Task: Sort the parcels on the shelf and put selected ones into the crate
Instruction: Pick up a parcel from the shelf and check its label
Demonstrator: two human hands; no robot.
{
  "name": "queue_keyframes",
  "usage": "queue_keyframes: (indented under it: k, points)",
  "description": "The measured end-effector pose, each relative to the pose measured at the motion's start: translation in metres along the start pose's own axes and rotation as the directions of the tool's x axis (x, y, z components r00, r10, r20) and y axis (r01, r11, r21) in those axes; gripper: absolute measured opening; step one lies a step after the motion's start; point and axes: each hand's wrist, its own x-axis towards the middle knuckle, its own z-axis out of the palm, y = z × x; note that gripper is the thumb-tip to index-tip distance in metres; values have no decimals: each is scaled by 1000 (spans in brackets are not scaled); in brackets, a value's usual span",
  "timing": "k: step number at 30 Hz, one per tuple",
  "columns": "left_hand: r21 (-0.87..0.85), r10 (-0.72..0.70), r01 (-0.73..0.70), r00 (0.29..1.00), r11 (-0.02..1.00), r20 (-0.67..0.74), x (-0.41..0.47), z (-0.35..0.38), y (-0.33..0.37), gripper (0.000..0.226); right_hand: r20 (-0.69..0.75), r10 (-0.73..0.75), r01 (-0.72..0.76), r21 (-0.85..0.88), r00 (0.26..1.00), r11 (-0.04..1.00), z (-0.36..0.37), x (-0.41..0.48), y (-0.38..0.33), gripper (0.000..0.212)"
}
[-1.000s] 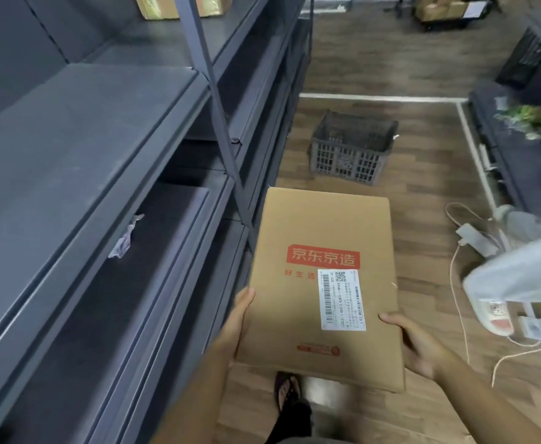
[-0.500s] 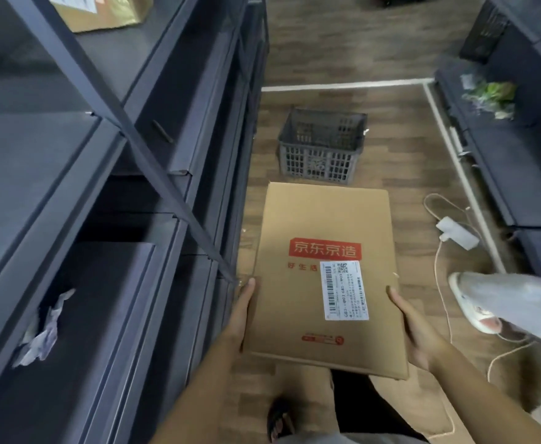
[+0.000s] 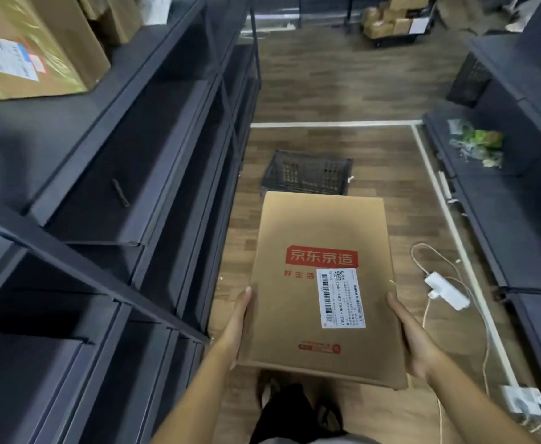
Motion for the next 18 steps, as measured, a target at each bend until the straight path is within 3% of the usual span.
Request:
queue_keyframes:
  k: [3, 8, 12, 14, 18]
  points:
    - [-14, 10, -10, 1000, 1000, 27, 26, 4, 18, 59, -16, -3, 3, 15, 1000, 1000, 5, 25, -24, 55]
    - [-64, -3, 4, 1000, 998, 14, 84, -1, 55, 70, 11, 3, -3, -44, 1000, 999, 22, 86, -70, 83]
    - [-157, -35, 37, 999, 987, 15, 126, -8, 107, 62, 23, 27, -27, -30, 999, 999, 53, 136, -118, 50]
    - [-183, -26, 28, 1000, 983, 17, 140, -13, 132, 62, 12, 27, -26, -51, 1000, 998, 66, 158, -139, 47]
    - [-234, 39, -55, 997, 971, -72, 180, -28, 167, 82, 40, 38, -34, -85, 998, 996, 93, 193, -177, 47]
